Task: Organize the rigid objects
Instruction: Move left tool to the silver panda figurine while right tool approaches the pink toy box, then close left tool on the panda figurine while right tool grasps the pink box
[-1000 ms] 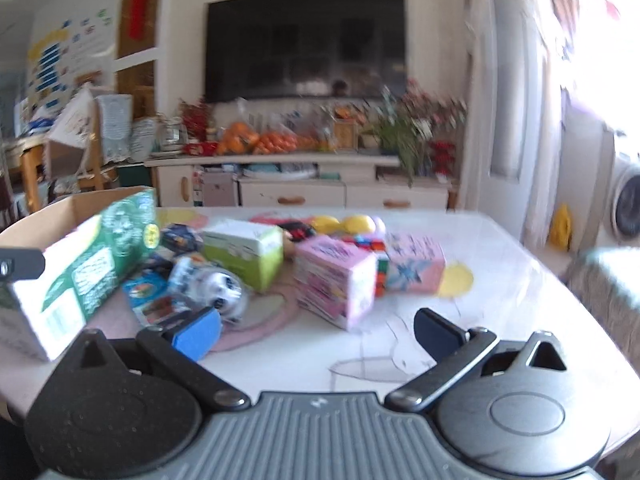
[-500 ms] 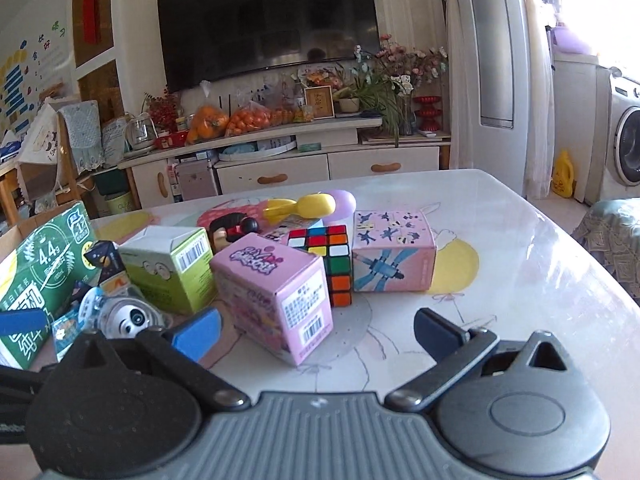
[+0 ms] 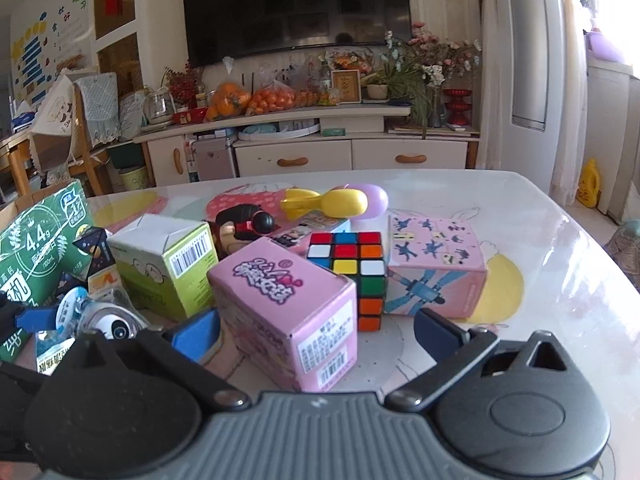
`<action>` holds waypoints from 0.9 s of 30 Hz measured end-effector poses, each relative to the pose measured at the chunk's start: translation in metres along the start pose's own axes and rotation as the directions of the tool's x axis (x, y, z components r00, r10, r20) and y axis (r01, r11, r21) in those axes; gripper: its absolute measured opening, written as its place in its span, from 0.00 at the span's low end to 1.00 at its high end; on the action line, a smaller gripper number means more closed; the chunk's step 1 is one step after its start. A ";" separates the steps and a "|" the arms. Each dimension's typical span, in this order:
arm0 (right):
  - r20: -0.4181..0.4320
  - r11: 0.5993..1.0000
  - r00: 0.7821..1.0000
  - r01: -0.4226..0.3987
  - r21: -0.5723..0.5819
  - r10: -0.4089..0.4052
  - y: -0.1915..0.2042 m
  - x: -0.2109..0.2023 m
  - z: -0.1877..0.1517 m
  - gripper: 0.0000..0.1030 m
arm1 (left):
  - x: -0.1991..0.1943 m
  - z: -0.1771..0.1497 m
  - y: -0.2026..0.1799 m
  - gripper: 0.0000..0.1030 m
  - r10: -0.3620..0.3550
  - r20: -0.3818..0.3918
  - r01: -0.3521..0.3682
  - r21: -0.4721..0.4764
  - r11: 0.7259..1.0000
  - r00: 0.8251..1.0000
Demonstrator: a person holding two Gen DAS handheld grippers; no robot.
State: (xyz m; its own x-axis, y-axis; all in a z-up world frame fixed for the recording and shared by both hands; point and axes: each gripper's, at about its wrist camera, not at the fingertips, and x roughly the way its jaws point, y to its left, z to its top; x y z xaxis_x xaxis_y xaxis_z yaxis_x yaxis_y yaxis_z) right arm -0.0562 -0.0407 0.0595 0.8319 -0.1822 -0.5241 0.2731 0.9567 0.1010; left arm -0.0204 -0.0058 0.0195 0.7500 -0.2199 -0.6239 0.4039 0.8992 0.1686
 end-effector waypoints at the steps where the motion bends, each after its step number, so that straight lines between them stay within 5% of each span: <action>1: -0.001 1.000 1.000 0.000 -0.012 0.000 0.001 0.002 0.001 0.99 | 0.001 0.001 0.001 1.00 0.001 -0.003 -0.001 -0.001 1.000 1.000; 16: 0.006 0.991 0.999 -0.033 -0.131 0.034 0.013 0.014 0.007 0.96 | 0.000 0.006 0.011 1.00 0.010 -0.056 -0.012 -0.032 0.999 0.998; 27: -0.029 0.989 0.995 -0.096 -0.114 0.093 0.007 0.004 0.005 0.54 | 0.002 0.008 0.018 1.00 -0.004 -0.067 -0.002 -0.088 0.996 0.998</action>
State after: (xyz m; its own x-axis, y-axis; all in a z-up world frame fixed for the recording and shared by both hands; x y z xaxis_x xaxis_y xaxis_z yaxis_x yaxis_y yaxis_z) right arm -0.0486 -0.0361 0.0622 0.8395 -0.0860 -0.5365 0.1353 0.9894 0.0532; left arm -0.0074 0.0066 0.0277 0.7115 -0.1971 -0.6745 0.3542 0.9296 0.1020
